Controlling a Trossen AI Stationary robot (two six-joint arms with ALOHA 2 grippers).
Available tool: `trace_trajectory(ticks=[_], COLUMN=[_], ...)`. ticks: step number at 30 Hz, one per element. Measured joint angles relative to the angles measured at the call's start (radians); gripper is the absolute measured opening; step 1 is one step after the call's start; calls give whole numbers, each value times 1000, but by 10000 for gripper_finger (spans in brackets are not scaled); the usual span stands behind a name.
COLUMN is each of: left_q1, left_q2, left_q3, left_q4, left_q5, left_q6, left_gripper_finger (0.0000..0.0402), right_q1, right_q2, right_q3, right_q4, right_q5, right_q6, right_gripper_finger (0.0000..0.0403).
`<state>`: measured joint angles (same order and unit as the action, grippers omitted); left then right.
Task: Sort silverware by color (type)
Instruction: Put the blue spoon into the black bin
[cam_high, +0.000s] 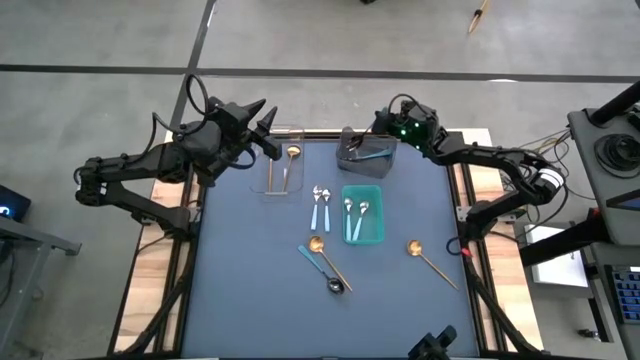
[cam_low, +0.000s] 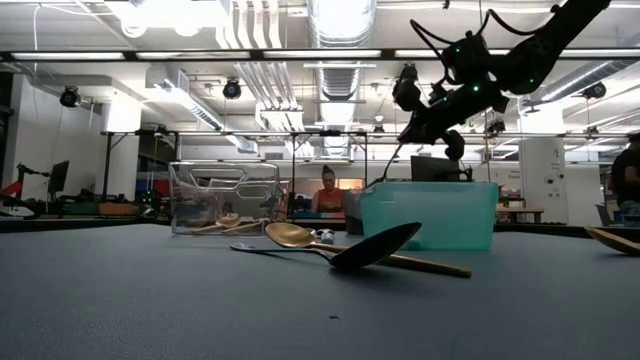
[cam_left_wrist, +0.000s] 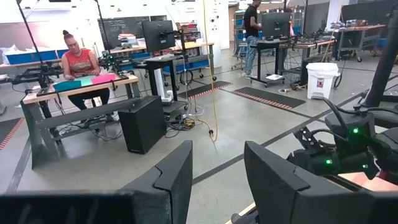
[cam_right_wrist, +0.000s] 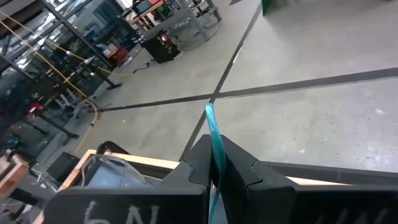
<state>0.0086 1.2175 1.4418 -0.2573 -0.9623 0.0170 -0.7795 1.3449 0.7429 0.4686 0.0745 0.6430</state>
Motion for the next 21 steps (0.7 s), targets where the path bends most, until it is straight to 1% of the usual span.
trace_trajectory(ticks=[10, 21], left_q1=[0, 0], left_q2=[0, 0], left_q3=[0, 0], left_q4=[0, 1], left_q5=[0, 0], left_q6=[0, 0], left_gripper_finger=[127, 127], right_q1=[29, 67], right_q2=[0, 7], right_q3=[-20, -32], right_q4=[-1, 9], right_q5=[67, 110], right_q6=[-4, 7], right_gripper_finger=[8, 8])
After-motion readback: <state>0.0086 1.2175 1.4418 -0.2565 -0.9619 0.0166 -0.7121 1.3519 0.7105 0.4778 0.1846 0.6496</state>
